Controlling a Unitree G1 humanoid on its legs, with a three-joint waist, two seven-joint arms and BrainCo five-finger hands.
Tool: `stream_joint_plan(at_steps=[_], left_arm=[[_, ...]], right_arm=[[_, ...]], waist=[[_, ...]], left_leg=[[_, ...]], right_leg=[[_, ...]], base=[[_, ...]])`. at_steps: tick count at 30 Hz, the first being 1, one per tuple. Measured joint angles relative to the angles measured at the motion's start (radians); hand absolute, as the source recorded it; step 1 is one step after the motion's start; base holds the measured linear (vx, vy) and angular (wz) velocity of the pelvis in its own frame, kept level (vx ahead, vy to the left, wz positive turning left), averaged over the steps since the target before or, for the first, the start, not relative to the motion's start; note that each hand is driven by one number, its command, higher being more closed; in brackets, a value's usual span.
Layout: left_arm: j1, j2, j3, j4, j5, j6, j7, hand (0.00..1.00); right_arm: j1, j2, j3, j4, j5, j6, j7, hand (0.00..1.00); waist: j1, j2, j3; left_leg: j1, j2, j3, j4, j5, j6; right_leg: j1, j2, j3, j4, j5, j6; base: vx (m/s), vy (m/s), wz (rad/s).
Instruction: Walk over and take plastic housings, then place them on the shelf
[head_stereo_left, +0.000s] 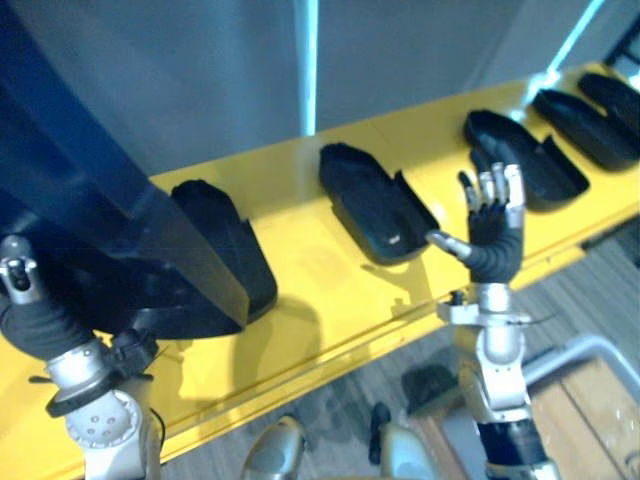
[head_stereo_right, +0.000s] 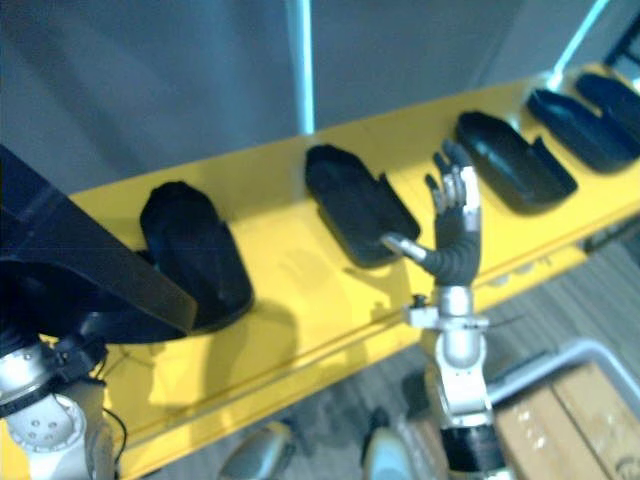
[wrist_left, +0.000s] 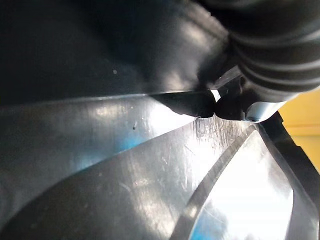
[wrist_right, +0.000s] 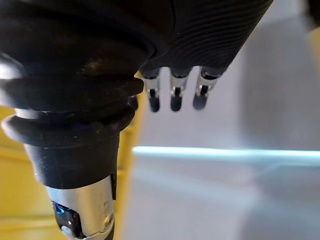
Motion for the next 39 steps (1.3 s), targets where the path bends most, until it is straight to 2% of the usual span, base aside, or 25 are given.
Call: stream_joint_plan(at_steps=[3, 6, 7, 9, 11, 14, 15, 17, 18, 20, 22, 24, 25, 27, 28, 30, 31, 33, 34, 36, 38, 39], left_arm=[[0.009, -0.027, -0.027, 0.000, 0.007, 0.004, 0.014, 1.00], [-0.011, -0.031, -0.028, 0.002, 0.014, -0.003, 0.029, 1.00], [-0.016, -0.028, -0.027, 0.002, 0.014, -0.005, 0.037, 1.00], [-0.020, -0.022, -0.011, 0.009, 0.023, -0.020, 0.077, 1.00], [-0.012, -0.023, 0.011, 0.015, 0.046, -0.027, 0.117, 1.00], [0.044, -0.026, 0.092, 0.030, 0.075, -0.021, 0.168, 1.00], [0.076, -0.032, 0.122, 0.029, 0.118, 0.002, 0.198, 1.00], [0.125, -0.039, 0.161, 0.029, 0.171, 0.040, 0.227, 1.00], [0.179, -0.046, 0.192, 0.032, 0.217, 0.103, 0.261, 1.00], [0.226, -0.046, 0.210, 0.046, 0.236, 0.166, 0.288, 1.00], [0.279, -0.046, 0.251, 0.090, 0.246, 0.244, 0.326, 1.00], [0.289, -0.042, 0.302, 0.124, 0.246, 0.275, 0.328, 1.00], [0.288, -0.033, 0.343, 0.144, 0.233, 0.282, 0.325, 1.00], [0.284, -0.003, 0.397, 0.166, 0.195, 0.289, 0.318, 1.00], [0.282, 0.026, 0.425, 0.176, 0.166, 0.306, 0.311, 1.00], [0.262, 0.132, 0.478, 0.237, 0.118, 0.345, 0.275, 1.00], [0.255, 0.154, 0.490, 0.258, 0.116, 0.354, 0.271, 1.00], [0.228, 0.256, 0.507, 0.358, 0.048, 0.415, 0.214, 1.00], [0.219, 0.279, 0.508, 0.386, 0.040, 0.430, 0.197, 1.00], [0.190, 0.366, 0.513, 0.494, -0.001, 0.476, 0.103, 1.00], [0.172, 0.416, 0.512, 0.573, -0.012, 0.494, 0.041, 1.00], [0.150, 0.460, 0.500, 0.648, -0.028, 0.521, -0.029, 1.00]], right_arm=[[-0.021, -0.018, -0.029, -0.003, -0.026, -0.013, -0.026, 0.00], [-0.025, -0.052, -0.092, -0.002, -0.107, -0.037, -0.094, 0.00], [-0.024, -0.057, -0.119, -0.002, -0.113, -0.044, -0.100, 0.00], [-0.009, -0.065, -0.276, -0.004, -0.129, -0.074, -0.148, 0.00], [0.050, -0.060, -0.399, -0.005, -0.125, -0.102, -0.186, 0.00], [0.184, 0.008, -0.525, -0.003, -0.056, -0.103, -0.223, 0.00], [0.254, 0.055, -0.561, 0.005, -0.054, -0.101, -0.281, 0.00], [0.336, 0.121, -0.598, 0.037, -0.062, -0.097, -0.352, 0.00], [0.401, 0.177, -0.620, 0.093, -0.052, -0.077, -0.414, 0.00], [0.450, 0.220, -0.623, 0.155, -0.017, -0.062, -0.467, 0.00], [0.507, 0.272, -0.623, 0.236, 0.008, -0.037, -0.529, 0.00], [0.538, 0.287, -0.632, 0.295, 0.009, -0.027, -0.552, 0.00], [0.547, 0.285, -0.647, 0.345, 0.008, -0.019, -0.560, 0.00], [0.545, 0.282, -0.670, 0.412, 0.008, -0.009, -0.569, 0.00], [0.537, 0.281, -0.675, 0.447, 0.008, -0.002, -0.572, 0.00], [0.525, 0.268, -0.680, 0.540, 0.010, 0.035, -0.572, 0.00], [0.518, 0.262, -0.680, 0.564, 0.011, 0.040, -0.572, 0.00], [0.504, 0.235, -0.686, 0.643, 0.028, 0.115, -0.569, 0.00], [0.498, 0.230, -0.696, 0.664, 0.028, 0.134, -0.568, 0.00], [0.486, 0.205, -0.718, 0.745, 0.028, 0.211, -0.549, 0.00], [0.477, 0.179, -0.718, 0.807, 0.028, 0.246, -0.525, 0.00], [0.471, 0.158, -0.717, 0.853, 0.028, 0.276, -0.500, 0.00]], waist=[[-0.002, 0.016, -0.032], [-0.006, 0.035, -0.044], [-0.008, 0.036, -0.045], [-0.024, 0.024, -0.052], [-0.034, 0.015, -0.059], [-0.059, 0.011, -0.067], [-0.065, 0.010, -0.087], [-0.076, 0.008, -0.108], [-0.087, 0.010, -0.113], [-0.090, 0.013, -0.114], [-0.090, 0.023, -0.120], [-0.098, 0.029, -0.124], [-0.100, 0.031, -0.126], [-0.098, 0.035, -0.129], [-0.093, 0.039, -0.131], [-0.077, 0.046, -0.137], [-0.076, 0.047, -0.137], [-0.069, 0.054, -0.142], [-0.068, 0.055, -0.142], [-0.067, 0.057, -0.143], [-0.067, 0.060, -0.143], [-0.067, 0.062, -0.146]], left_leg=[[0.050, 0.033, 0.038, -0.107, 0.065, -0.026], [0.063, 0.047, 0.108, -0.132, 0.086, -0.014], [0.061, 0.048, 0.130, -0.134, 0.090, -0.007], [0.063, 0.038, 0.187, -0.184, 0.122, 0.011], [0.067, 0.025, 0.192, -0.223, 0.144, 0.016], [0.103, 0.006, 0.200, -0.246, 0.154, 0.030], [0.115, 0.002, 0.203, -0.268, 0.161, 0.036], [0.116, -0.006, 0.203, -0.290, 0.171, 0.043], [0.119, -0.010, 0.209, -0.305, 0.177, 0.047], [0.122, -0.009, 0.239, -0.312, 0.179, 0.051], [0.134, -0.005, 0.293, -0.321, 0.169, 0.075], [0.136, 0.013, 0.383, -0.318, 0.166, 0.082], [0.136, 0.018, 0.427, -0.314, 0.167, 0.081], [0.137, 0.019, 0.449, -0.308, 0.171, 0.073], [0.137, 0.016, 0.452, -0.300, 0.168, 0.069], [0.139, 0.006, 0.451, -0.292, 0.162, 0.068], [0.138, 0.004, 0.451, -0.291, 0.160, 0.069], [0.135, -0.003, 0.451, -0.288, 0.158, 0.070], [0.135, -0.004, 0.450, -0.288, 0.158, 0.071], [0.133, -0.008, 0.446, -0.289, 0.157, 0.071], [0.133, -0.013, 0.449, -0.297, 0.157, 0.071], [0.133, -0.014, 0.450, -0.305, 0.158, 0.070]], right_leg=[[0.040, 0.004, -0.035, -0.020, -0.006, -0.009], [0.083, 0.003, -0.070, -0.070, -0.003, -0.014], [0.088, 0.000, -0.079, -0.076, -0.003, -0.014], [0.090, -0.026, -0.099, -0.091, 0.002, -0.007], [0.093, -0.041, -0.110, -0.108, 0.009, 0.004], [0.150, -0.053, -0.116, -0.149, 0.020, 0.019], [0.159, -0.057, -0.118, -0.166, 0.024, 0.025], [0.159, -0.064, -0.124, -0.175, 0.025, 0.028], [0.159, -0.069, -0.125, -0.181, 0.026, 0.029], [0.159, -0.074, -0.123, -0.180, 0.026, 0.029], [0.159, -0.089, -0.115, -0.172, 0.024, 0.033], [0.159, -0.106, -0.125, -0.151, 0.015, 0.046], [0.160, -0.121, -0.136, -0.136, 0.006, 0.052], [0.160, -0.134, -0.137, -0.128, 0.003, 0.055], [0.164, -0.135, -0.137, -0.130, 0.004, 0.056], [0.176, -0.145, -0.139, -0.134, 0.004, 0.057], [0.177, -0.147, -0.140, -0.135, 0.004, 0.057], [0.184, -0.153, -0.142, -0.149, 0.012, 0.070], [0.188, -0.153, -0.144, -0.154, 0.013, 0.072], [0.197, -0.155, -0.152, -0.166, 0.016, 0.076], [0.196, -0.154, -0.152, -0.172, 0.013, 0.070], [0.195, -0.152, -0.152, -0.180, 0.013, 0.070]], base=[[0.18, -0.205, 0.35], [0.12, -0.110, 0.35], [0.04, -0.021, 0.32], [0.00, 0.039, 0.36], [0.01, 0.067, 0.28], [0.03, 0.066, 0.09], [0.04, 0.060, 0.08], [0.03, 0.050, 0.10], [0.02, 0.033, 0.08], [-0.01, 0.043, -0.04], [-0.01, 0.067, -0.10], [0.00, 0.050, 0.19], [0.01, 0.023, 0.31], [0.02, 0.028, 0.10], [0.03, 0.057, 0.03], [0.02, 0.059, 0.06], [0.01, 0.058, 0.03], [0.01, 0.050, 0.05], [0.01, 0.031, 0.08], [0.01, 0.026, 0.08], [0.01, 0.012, 0.02], [0.04, 0.011, 0.02]])
